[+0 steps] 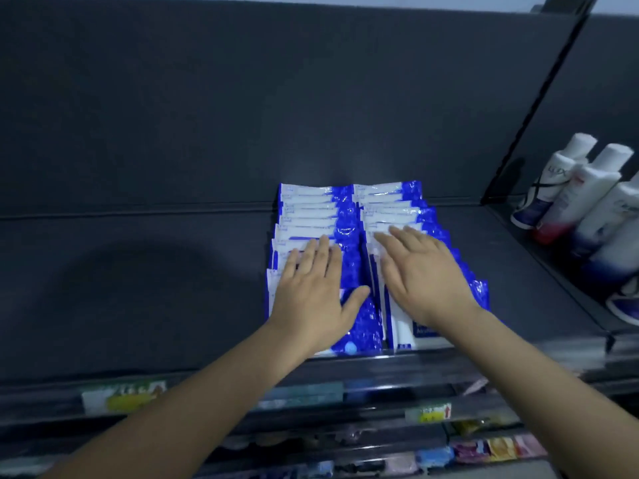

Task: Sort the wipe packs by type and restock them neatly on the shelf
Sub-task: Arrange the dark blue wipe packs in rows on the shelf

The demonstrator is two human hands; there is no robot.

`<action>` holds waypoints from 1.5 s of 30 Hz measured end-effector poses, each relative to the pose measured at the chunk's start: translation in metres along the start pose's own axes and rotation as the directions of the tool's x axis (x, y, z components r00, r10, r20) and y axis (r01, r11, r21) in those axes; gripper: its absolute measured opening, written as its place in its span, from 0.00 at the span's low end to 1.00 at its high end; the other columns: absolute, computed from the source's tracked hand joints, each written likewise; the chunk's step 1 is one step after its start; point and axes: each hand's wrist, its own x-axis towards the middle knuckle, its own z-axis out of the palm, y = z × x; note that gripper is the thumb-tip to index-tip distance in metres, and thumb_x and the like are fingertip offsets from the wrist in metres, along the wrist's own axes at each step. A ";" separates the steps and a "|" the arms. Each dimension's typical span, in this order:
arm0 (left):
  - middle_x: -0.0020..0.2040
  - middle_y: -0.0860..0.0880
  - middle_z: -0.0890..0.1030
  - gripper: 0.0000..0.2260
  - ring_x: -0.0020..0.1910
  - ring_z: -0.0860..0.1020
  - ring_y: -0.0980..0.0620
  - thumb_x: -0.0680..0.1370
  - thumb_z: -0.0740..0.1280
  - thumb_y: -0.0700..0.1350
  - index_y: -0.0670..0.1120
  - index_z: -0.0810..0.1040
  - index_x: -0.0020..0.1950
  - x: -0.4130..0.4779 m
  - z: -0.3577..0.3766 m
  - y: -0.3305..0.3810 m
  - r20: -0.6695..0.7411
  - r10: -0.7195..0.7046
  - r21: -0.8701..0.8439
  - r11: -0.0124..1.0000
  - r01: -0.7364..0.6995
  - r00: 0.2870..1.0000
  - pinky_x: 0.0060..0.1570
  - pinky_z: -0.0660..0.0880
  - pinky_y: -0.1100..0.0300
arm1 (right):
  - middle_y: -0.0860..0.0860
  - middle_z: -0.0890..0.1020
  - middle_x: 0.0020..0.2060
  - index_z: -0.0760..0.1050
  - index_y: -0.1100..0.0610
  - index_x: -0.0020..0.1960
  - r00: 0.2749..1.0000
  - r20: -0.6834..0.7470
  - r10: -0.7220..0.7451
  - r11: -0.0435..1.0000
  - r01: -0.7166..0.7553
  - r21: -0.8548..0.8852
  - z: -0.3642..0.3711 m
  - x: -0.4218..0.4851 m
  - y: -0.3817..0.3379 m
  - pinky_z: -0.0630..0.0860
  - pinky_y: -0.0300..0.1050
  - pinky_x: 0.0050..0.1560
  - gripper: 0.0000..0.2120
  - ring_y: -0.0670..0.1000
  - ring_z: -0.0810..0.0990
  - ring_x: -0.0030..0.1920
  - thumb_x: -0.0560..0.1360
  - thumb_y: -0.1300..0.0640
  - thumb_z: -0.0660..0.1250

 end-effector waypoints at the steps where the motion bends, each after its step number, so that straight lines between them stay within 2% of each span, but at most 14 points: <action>1: 0.79 0.43 0.47 0.43 0.78 0.46 0.47 0.70 0.31 0.65 0.42 0.48 0.79 -0.002 0.003 0.004 0.051 -0.011 0.012 1.000 0.011 0.999 0.75 0.41 0.49 | 0.56 0.69 0.71 0.66 0.54 0.73 0.999 -0.004 0.042 0.999 -0.042 -0.028 0.001 -0.011 0.006 0.57 0.53 0.72 0.35 0.58 0.64 0.73 0.74 0.43 0.37; 3: 0.79 0.45 0.43 0.42 0.78 0.42 0.48 0.70 0.29 0.66 0.43 0.43 0.79 -0.003 0.007 0.005 0.064 -0.002 0.045 0.999 -0.001 0.998 0.74 0.37 0.50 | 0.54 0.64 0.74 0.61 0.51 0.75 0.994 0.032 0.104 0.992 -0.101 -0.074 0.005 -0.029 0.014 0.52 0.53 0.73 0.37 0.55 0.59 0.75 0.73 0.41 0.33; 7: 0.79 0.44 0.44 0.35 0.78 0.43 0.48 0.80 0.42 0.64 0.42 0.43 0.79 -0.004 0.006 0.001 0.050 0.022 0.048 0.999 -0.024 0.999 0.75 0.39 0.49 | 0.54 0.68 0.72 0.66 0.52 0.73 0.983 -0.034 0.179 0.983 -0.180 -0.024 0.015 -0.040 0.011 0.53 0.52 0.72 0.34 0.56 0.64 0.73 0.75 0.44 0.36; 11: 0.79 0.45 0.46 0.37 0.78 0.44 0.47 0.78 0.45 0.67 0.45 0.44 0.79 -0.004 0.003 0.004 0.052 0.033 0.007 0.999 -0.034 0.998 0.75 0.42 0.46 | 0.53 0.68 0.72 0.66 0.51 0.73 0.981 -0.036 0.189 0.982 -0.189 -0.022 0.016 -0.040 0.009 0.52 0.51 0.72 0.35 0.55 0.63 0.73 0.75 0.43 0.35; 14: 0.79 0.48 0.46 0.39 0.78 0.43 0.49 0.76 0.45 0.71 0.50 0.45 0.79 -0.001 0.002 0.005 0.070 0.155 0.044 0.987 -0.158 0.986 0.75 0.42 0.44 | 0.52 0.68 0.72 0.65 0.51 0.73 0.984 -0.023 0.179 0.984 -0.179 -0.012 0.013 -0.035 0.008 0.52 0.52 0.72 0.35 0.54 0.62 0.73 0.74 0.43 0.34; 17: 0.79 0.50 0.46 0.33 0.78 0.43 0.51 0.79 0.47 0.65 0.50 0.46 0.79 0.003 0.003 0.003 0.038 0.208 0.073 0.975 -0.211 0.977 0.75 0.41 0.45 | 0.51 0.67 0.72 0.64 0.52 0.73 0.985 -0.021 0.172 0.985 -0.172 -0.006 0.015 -0.024 0.010 0.51 0.52 0.72 0.36 0.54 0.61 0.74 0.74 0.43 0.33; 22: 0.79 0.50 0.47 0.30 0.78 0.44 0.51 0.80 0.48 0.59 0.54 0.38 0.78 0.002 0.004 0.003 -0.008 0.197 0.027 0.980 -0.196 0.980 0.75 0.41 0.47 | 0.52 0.63 0.75 0.61 0.52 0.75 0.985 -0.018 0.171 0.985 -0.171 0.012 0.020 -0.007 0.015 0.49 0.53 0.74 0.37 0.54 0.58 0.75 0.73 0.42 0.32; 29: 0.79 0.54 0.45 0.28 0.78 0.45 0.55 0.81 0.46 0.61 0.53 0.44 0.79 0.011 -0.001 0.014 -0.016 0.224 -0.071 0.972 -0.225 0.974 0.76 0.41 0.52 | 0.47 0.44 0.78 0.41 0.47 0.78 0.984 0.111 0.143 0.990 -0.144 -0.001 0.024 -0.031 0.023 0.38 0.51 0.74 0.39 0.47 0.41 0.77 0.69 0.36 0.28; 31: 0.79 0.54 0.48 0.29 0.77 0.47 0.56 0.81 0.47 0.62 0.52 0.46 0.79 0.014 0.001 0.020 0.041 0.262 -0.098 0.961 -0.257 0.964 0.75 0.40 0.55 | 0.47 0.43 0.78 0.40 0.47 0.78 0.978 0.143 0.154 0.988 -0.157 0.008 0.025 -0.033 0.022 0.38 0.51 0.74 0.41 0.47 0.40 0.77 0.68 0.36 0.26; 34: 0.77 0.53 0.59 0.29 0.76 0.56 0.56 0.80 0.52 0.63 0.51 0.57 0.77 0.020 -0.002 0.026 0.026 0.267 -0.132 0.956 -0.262 0.963 0.75 0.43 0.58 | 0.47 0.45 0.78 0.41 0.48 0.78 0.974 0.169 0.149 0.989 -0.149 -0.012 0.021 -0.033 0.022 0.40 0.51 0.75 0.43 0.48 0.43 0.77 0.66 0.37 0.24; 36: 0.76 0.53 0.62 0.28 0.75 0.58 0.56 0.80 0.55 0.62 0.50 0.60 0.76 0.023 -0.007 0.028 -0.019 0.257 -0.133 0.957 -0.257 0.966 0.75 0.44 0.58 | 0.46 0.46 0.78 0.43 0.47 0.78 0.973 0.176 0.147 0.989 -0.151 0.008 0.019 -0.035 0.023 0.40 0.50 0.75 0.37 0.47 0.43 0.77 0.71 0.37 0.27; 38: 0.78 0.51 0.56 0.28 0.77 0.53 0.56 0.81 0.53 0.59 0.48 0.54 0.78 0.030 -0.010 0.030 -0.032 0.237 -0.118 0.964 -0.239 0.971 0.75 0.43 0.58 | 0.46 0.47 0.78 0.44 0.47 0.78 0.972 0.180 0.150 0.986 -0.159 0.042 0.017 -0.033 0.027 0.39 0.49 0.75 0.29 0.46 0.43 0.77 0.79 0.40 0.34; 41: 0.79 0.50 0.45 0.28 0.77 0.44 0.55 0.82 0.47 0.57 0.47 0.45 0.79 0.045 -0.007 0.035 0.069 0.204 -0.076 0.977 -0.199 0.976 0.75 0.39 0.56 | 0.47 0.46 0.78 0.43 0.49 0.79 0.974 0.166 0.153 0.987 -0.159 0.022 0.014 -0.022 0.035 0.38 0.49 0.75 0.30 0.46 0.42 0.77 0.79 0.38 0.37; 45: 0.79 0.49 0.49 0.27 0.78 0.46 0.54 0.83 0.47 0.56 0.46 0.48 0.79 0.047 -0.002 0.040 0.141 0.190 -0.075 0.981 -0.181 0.971 0.75 0.39 0.55 | 0.48 0.46 0.78 0.44 0.51 0.79 0.961 0.217 0.169 0.983 -0.181 0.038 0.014 -0.020 0.039 0.40 0.50 0.75 0.27 0.46 0.44 0.77 0.82 0.45 0.42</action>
